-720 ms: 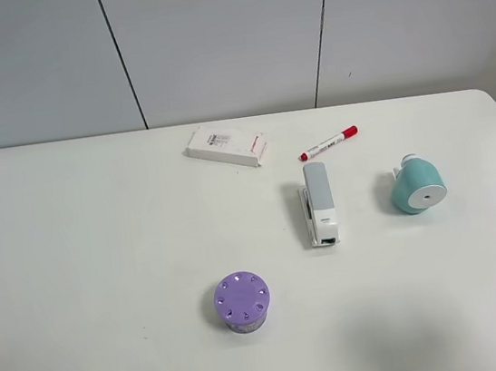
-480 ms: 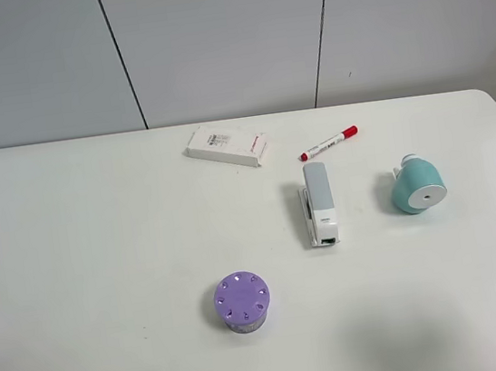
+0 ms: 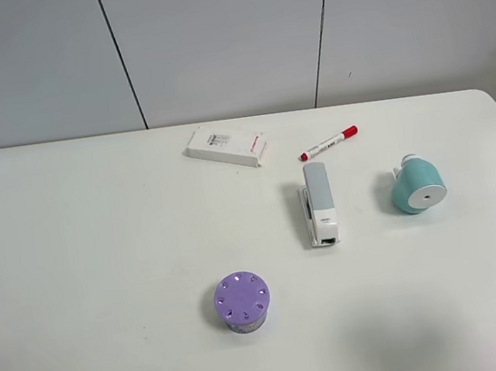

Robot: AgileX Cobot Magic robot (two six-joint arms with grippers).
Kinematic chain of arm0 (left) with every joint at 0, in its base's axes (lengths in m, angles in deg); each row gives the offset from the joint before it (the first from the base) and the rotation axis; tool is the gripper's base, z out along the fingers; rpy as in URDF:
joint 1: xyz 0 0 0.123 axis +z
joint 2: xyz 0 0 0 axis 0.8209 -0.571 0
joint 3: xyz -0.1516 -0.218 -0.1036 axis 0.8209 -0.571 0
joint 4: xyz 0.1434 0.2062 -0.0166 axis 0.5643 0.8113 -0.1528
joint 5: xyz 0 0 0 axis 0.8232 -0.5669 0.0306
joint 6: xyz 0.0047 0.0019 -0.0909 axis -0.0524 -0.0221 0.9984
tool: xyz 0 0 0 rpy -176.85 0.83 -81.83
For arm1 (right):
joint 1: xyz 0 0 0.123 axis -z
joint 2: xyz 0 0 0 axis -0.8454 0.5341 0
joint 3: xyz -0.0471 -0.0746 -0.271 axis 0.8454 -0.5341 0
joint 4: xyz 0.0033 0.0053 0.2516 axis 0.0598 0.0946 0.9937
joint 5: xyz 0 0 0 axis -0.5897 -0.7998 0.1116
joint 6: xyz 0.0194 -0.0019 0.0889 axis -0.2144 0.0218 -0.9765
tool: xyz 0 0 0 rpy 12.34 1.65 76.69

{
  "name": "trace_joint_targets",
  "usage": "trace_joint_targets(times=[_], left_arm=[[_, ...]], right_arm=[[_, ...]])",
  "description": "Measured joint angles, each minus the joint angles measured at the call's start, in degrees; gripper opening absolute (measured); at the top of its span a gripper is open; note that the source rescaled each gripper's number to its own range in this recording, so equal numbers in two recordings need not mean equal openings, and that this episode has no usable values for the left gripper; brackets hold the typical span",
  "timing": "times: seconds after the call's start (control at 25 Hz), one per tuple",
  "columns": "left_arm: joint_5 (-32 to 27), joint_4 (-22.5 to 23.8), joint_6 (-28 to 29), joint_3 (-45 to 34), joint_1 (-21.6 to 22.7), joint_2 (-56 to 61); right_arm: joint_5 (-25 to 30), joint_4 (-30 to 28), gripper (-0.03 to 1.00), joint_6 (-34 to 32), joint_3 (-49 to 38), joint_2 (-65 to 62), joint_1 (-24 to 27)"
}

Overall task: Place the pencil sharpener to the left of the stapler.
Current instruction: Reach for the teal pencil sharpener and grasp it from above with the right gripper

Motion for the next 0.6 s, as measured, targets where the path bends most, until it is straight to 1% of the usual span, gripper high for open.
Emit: trace_joint_targets(times=[0.24,0.32,0.44,0.6], left_arm=[[0.00,0.00,0.00,0.00,0.00,0.00],[0.00,0.00,0.00,0.00,0.00,0.00],[0.00,0.00,0.00,0.00,0.00,0.00],[0.00,0.00,0.00,0.00,0.00,0.00]], right_arm=[[-0.14,0.05,1.00,0.00,0.14,0.00,0.00],[-0.14,0.05,1.00,0.00,1.36,0.93,0.00],[-0.36,0.05,1.00,0.00,3.89,6.09,0.00],[-0.36,0.05,1.00,0.00,8.50,16.94,0.00]])
